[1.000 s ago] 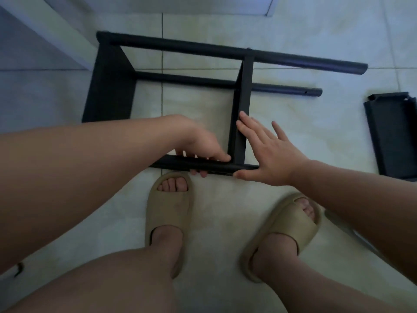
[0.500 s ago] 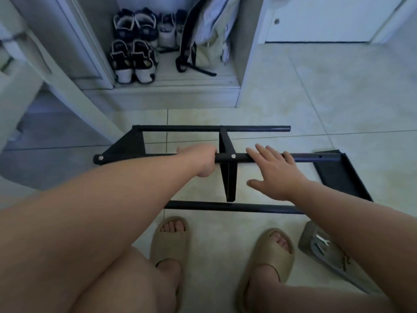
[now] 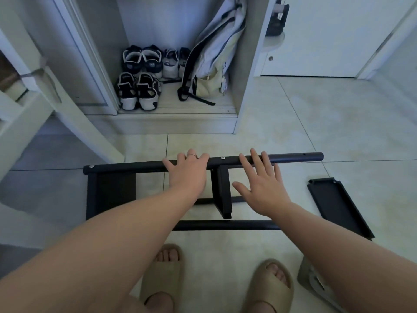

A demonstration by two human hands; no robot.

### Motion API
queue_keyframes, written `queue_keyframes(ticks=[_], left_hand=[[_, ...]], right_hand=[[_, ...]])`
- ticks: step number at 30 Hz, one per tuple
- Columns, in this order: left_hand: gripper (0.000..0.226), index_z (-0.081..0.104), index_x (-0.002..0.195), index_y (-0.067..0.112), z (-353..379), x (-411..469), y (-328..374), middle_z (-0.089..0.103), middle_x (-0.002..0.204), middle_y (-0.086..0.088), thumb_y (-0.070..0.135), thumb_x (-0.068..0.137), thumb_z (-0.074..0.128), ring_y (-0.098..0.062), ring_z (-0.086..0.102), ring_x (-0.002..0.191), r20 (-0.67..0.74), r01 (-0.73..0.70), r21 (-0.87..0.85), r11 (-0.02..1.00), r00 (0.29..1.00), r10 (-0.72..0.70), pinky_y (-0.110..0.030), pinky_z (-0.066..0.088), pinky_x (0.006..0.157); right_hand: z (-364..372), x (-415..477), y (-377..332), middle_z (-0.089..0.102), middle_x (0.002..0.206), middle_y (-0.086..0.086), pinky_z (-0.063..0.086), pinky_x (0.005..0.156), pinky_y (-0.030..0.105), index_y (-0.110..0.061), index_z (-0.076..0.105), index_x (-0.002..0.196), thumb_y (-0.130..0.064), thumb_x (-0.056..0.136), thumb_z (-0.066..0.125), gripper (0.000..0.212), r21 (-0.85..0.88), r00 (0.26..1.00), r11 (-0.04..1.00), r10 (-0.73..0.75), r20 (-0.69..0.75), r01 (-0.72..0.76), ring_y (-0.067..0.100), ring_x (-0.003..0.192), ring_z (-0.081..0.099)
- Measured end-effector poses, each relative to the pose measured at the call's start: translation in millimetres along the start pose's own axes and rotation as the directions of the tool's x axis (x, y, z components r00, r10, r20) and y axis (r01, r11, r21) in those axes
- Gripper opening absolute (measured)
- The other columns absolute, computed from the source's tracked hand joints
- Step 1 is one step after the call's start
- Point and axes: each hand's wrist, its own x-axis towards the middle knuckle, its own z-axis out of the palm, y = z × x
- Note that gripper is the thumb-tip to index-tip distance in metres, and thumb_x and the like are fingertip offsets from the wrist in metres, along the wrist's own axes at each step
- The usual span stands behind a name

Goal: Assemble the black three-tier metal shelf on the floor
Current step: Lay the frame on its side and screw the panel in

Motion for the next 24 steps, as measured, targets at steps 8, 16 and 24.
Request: queue_keyframes(ticks=[8, 16, 24], left_hand=[[0.054, 0.019, 0.152, 0.037, 32.4, 70.0, -14.4, 0.030, 0.157, -0.004, 0.035, 0.103, 0.042, -0.030, 0.014, 0.149, -0.190, 0.011, -0.059, 0.998, 0.982, -0.022, -0.074, -0.001, 0.112], [0.063, 0.011, 0.158, 0.035, 44.8, 136.8, -27.0, 0.011, 0.167, -0.001, 0.057, 0.102, 0.030, -0.026, -0.001, 0.154, -0.045, 0.018, -0.117, 0.993, 0.999, -0.024, -0.069, 0.002, 0.117], [0.068, 0.009, 0.160, 0.032, 41.4, 113.6, -14.3, -0.008, 0.169, 0.000, 0.062, 0.101, 0.025, -0.024, -0.010, 0.155, 0.059, 0.036, -0.185, 0.982, 0.998, -0.025, -0.058, -0.001, 0.121]], right_hand=[[18.4, 87.6, 5.0, -0.021, 0.167, -0.011, -0.011, 0.123, 0.052, -0.042, -0.009, 0.159, -0.072, 0.094, 0.011, 0.074, 0.053, 0.993, 0.998, 0.032, -0.110, -0.027, 0.016, 0.152, -0.027], [26.6, 169.9, 11.5, -0.019, 0.168, -0.010, -0.012, 0.121, 0.056, -0.045, -0.006, 0.159, -0.083, 0.086, 0.002, 0.082, 0.086, 0.995, 0.993, 0.075, 0.071, -0.081, 0.014, 0.154, -0.021], [23.6, 136.3, 10.7, -0.019, 0.168, -0.012, -0.011, 0.121, 0.055, -0.044, -0.006, 0.159, -0.083, 0.085, 0.003, 0.084, 0.112, 0.988, 0.988, 0.097, 0.118, -0.110, 0.014, 0.155, -0.017]])
